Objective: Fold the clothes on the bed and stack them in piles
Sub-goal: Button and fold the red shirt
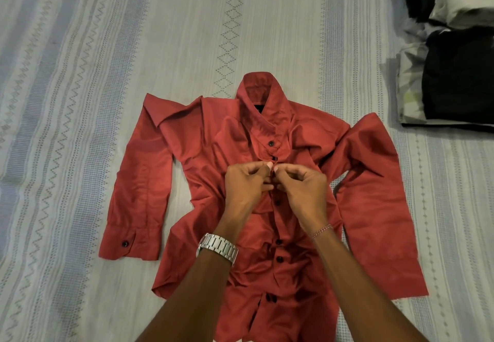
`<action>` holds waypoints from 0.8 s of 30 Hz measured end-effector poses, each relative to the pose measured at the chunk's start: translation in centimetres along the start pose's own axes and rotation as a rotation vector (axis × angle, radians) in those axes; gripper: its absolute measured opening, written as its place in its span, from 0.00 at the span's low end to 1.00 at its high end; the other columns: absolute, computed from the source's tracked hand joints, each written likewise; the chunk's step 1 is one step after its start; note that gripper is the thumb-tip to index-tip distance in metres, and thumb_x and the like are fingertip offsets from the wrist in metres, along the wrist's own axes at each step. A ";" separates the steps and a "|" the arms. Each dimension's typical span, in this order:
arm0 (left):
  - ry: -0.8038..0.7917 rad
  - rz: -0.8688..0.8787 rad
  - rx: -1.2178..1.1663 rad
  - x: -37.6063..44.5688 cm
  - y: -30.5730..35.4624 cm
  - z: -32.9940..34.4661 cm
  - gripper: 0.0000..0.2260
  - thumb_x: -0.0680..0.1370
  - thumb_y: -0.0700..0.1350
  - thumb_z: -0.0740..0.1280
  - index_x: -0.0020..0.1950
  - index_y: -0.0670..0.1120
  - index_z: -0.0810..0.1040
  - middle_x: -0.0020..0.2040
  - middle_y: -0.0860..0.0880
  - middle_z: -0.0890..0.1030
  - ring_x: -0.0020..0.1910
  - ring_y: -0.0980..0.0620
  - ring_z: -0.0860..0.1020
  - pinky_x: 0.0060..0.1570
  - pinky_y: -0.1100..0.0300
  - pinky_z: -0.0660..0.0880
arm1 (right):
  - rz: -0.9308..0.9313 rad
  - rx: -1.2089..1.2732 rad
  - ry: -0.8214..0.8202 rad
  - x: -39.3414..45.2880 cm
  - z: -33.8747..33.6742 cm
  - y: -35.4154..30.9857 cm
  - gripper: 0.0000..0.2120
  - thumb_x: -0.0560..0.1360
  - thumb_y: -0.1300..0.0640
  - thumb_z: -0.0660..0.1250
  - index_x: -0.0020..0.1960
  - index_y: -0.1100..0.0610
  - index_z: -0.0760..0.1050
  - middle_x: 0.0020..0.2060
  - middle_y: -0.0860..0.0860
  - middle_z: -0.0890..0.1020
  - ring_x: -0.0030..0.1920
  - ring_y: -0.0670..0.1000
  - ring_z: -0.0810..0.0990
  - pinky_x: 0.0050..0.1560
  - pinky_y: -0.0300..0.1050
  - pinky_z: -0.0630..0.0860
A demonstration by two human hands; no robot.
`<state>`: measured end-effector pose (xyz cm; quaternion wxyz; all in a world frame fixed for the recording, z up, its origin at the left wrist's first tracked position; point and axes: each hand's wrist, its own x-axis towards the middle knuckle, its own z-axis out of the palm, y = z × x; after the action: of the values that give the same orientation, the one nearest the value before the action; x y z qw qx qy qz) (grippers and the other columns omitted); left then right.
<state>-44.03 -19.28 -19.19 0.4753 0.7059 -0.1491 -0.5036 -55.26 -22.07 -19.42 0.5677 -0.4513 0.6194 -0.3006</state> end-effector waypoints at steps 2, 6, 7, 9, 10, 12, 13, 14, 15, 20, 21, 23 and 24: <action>-0.016 -0.019 -0.058 -0.1 0.1 0.2 0.06 0.78 0.40 0.72 0.43 0.41 0.85 0.36 0.45 0.85 0.37 0.52 0.85 0.40 0.58 0.83 | -0.006 -0.050 0.023 0.2 0.2 0.4 0.02 0.76 0.60 0.74 0.46 0.57 0.86 0.37 0.49 0.87 0.40 0.50 0.87 0.46 0.50 0.85; -0.036 -0.020 -0.040 0.0 -0.2 0.5 0.03 0.77 0.39 0.74 0.45 0.40 0.86 0.41 0.41 0.86 0.43 0.44 0.87 0.48 0.50 0.84 | -0.026 -0.102 0.015 0.3 0.3 1.4 0.06 0.77 0.52 0.74 0.46 0.55 0.86 0.36 0.49 0.87 0.39 0.52 0.87 0.45 0.56 0.85; -0.026 -0.024 -0.026 0.1 -0.3 0.5 0.03 0.77 0.39 0.74 0.45 0.40 0.85 0.40 0.41 0.86 0.42 0.44 0.87 0.48 0.50 0.84 | -0.042 -0.114 0.018 0.4 0.3 1.5 0.05 0.77 0.53 0.74 0.47 0.55 0.86 0.36 0.48 0.87 0.39 0.49 0.87 0.45 0.55 0.85; 0.017 -0.003 0.053 0.5 -0.5 0.5 0.06 0.79 0.39 0.72 0.43 0.42 0.85 0.36 0.44 0.85 0.39 0.49 0.86 0.46 0.52 0.84 | -0.095 -0.159 0.029 0.3 0.2 1.7 0.03 0.77 0.56 0.74 0.48 0.56 0.86 0.38 0.46 0.87 0.40 0.45 0.87 0.45 0.51 0.85; 0.026 0.017 0.101 0.8 -0.6 0.4 0.07 0.80 0.40 0.71 0.41 0.44 0.84 0.34 0.47 0.84 0.36 0.51 0.85 0.44 0.53 0.84 | -0.111 -0.167 0.026 0.3 0.1 1.8 0.03 0.77 0.57 0.74 0.49 0.56 0.86 0.39 0.46 0.87 0.40 0.44 0.86 0.46 0.49 0.85; -0.015 0.048 0.171 1.1 -0.8 0.2 0.11 0.81 0.41 0.69 0.39 0.47 0.82 0.30 0.52 0.82 0.31 0.55 0.81 0.41 0.54 0.82 | -0.085 -0.113 -0.005 0.3 -0.2 1.8 0.03 0.78 0.58 0.73 0.50 0.56 0.86 0.39 0.48 0.87 0.42 0.46 0.87 0.48 0.47 0.84; -0.053 0.056 0.200 1.3 -0.9 0.0 0.12 0.82 0.41 0.67 0.39 0.48 0.81 0.29 0.53 0.80 0.29 0.55 0.79 0.38 0.56 0.79 | -0.042 -0.054 -0.035 0.3 -0.3 1.8 0.04 0.78 0.59 0.73 0.50 0.57 0.86 0.40 0.49 0.87 0.43 0.48 0.87 0.48 0.46 0.84; -0.090 0.058 0.212 1.3 -1.0 -0.1 0.12 0.83 0.42 0.66 0.39 0.48 0.81 0.28 0.53 0.79 0.28 0.55 0.76 0.35 0.57 0.76 | 0.014 0.022 -0.068 0.4 -0.5 1.6 0.04 0.79 0.60 0.72 0.49 0.57 0.85 0.40 0.51 0.87 0.43 0.49 0.86 0.48 0.45 0.83; -0.119 0.058 0.219 1.3 -1.0 -0.3 0.12 0.83 0.42 0.65 0.41 0.47 0.80 0.28 0.53 0.78 0.28 0.54 0.74 0.33 0.58 0.74 | 0.077 0.104 -0.101 0.5 -0.7 1.5 0.04 0.79 0.61 0.71 0.49 0.58 0.85 0.39 0.52 0.87 0.42 0.49 0.85 0.48 0.44 0.82; -0.143 0.156 0.308 1.2 -1.3 -0.9 0.03 0.79 0.41 0.71 0.47 0.46 0.79 0.36 0.50 0.80 0.32 0.56 0.76 0.35 0.59 0.74 | 0.245 0.127 -0.209 0.6 -1.6 0.6 0.07 0.80 0.60 0.69 0.46 0.60 0.85 0.37 0.53 0.85 0.39 0.48 0.83 0.40 0.40 0.79; -0.116 0.189 0.359 1.4 -1.3 -1.2 0.06 0.77 0.40 0.73 0.46 0.49 0.78 0.37 0.52 0.80 0.33 0.59 0.75 0.37 0.60 0.76 | 0.211 0.013 -0.208 0.6 -1.7 0.4 0.08 0.80 0.59 0.69 0.45 0.59 0.85 0.37 0.53 0.86 0.38 0.48 0.83 0.38 0.40 0.78; -0.050 0.327 0.506 1.9 -0.5 -1.5 0.10 0.73 0.40 0.75 0.45 0.51 0.76 0.39 0.54 0.78 0.35 0.58 0.74 0.40 0.54 0.77 | -0.005 -0.285 -0.108 1.2 -1.9 0.0 0.09 0.80 0.56 0.70 0.44 0.57 0.84 0.36 0.50 0.86 0.37 0.46 0.84 0.38 0.42 0.78; -0.012 0.459 0.603 2.1 0.2 -1.5 0.10 0.72 0.39 0.74 0.47 0.50 0.76 0.42 0.53 0.78 0.39 0.56 0.75 0.42 0.52 0.77 | -0.166 -0.403 -0.028 1.6 -2.0 -0.5 0.07 0.80 0.56 0.70 0.45 0.55 0.84 0.37 0.47 0.86 0.38 0.45 0.84 0.41 0.42 0.78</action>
<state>-41.79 -20.01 -20.16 0.3457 0.7594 -0.4475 -0.3218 -57.02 -24.01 -19.34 0.4479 -0.6091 0.6199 -0.2102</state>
